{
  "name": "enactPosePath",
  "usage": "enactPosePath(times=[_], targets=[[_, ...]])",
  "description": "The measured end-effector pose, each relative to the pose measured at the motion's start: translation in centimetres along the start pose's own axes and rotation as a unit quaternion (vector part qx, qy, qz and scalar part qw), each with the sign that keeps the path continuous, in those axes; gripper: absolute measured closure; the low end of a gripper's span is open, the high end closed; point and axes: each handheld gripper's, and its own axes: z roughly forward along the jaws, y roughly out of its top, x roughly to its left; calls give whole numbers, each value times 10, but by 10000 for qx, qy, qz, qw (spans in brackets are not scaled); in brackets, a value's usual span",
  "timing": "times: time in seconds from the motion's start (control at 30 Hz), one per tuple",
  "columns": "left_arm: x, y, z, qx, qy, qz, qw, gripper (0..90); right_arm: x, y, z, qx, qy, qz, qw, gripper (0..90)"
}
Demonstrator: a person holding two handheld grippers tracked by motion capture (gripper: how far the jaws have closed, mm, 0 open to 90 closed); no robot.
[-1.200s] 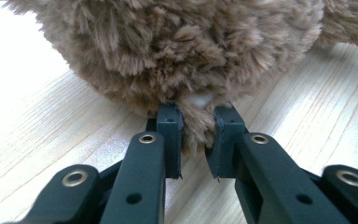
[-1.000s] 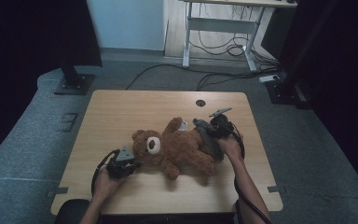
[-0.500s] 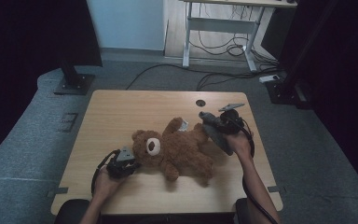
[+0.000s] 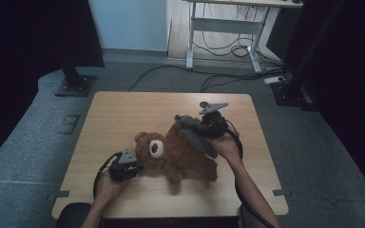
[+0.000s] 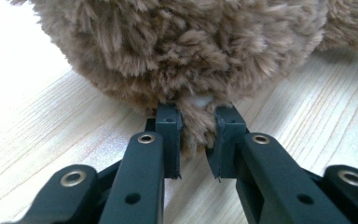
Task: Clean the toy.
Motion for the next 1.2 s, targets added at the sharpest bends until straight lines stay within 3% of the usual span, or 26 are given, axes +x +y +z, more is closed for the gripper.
enactPosePath(times=[0.27, 0.33, 0.4, 0.53, 0.93, 1.2], targets=[[0, 0, 0, 13, -2, 7, 10000, 756, 32, 18, 46, 321, 329, -354, 9983, 773], [0, 0, 0, 16, -5, 7, 10000, 756, 34, 19, 52, 377, 385, -355, 9979, 772], [1, 0, 0, 17, -10, -12, 10000, 756, 38, 19, 70, 569, 410, -400, 9967, 773], [2, 0, 0, 13, -57, -66, 10000, 757, 38, 15, 82, 723, 413, -444, 9955, 773], [2, 0, 0, 17, -150, -151, 9998, 768, 30, 5, 78, 708, 382, -391, 9960, 773], [3, 1, -1, 19, -166, -212, 9996, 771, 17, -7, 61, 629, 197, -256, 9975, 772]])
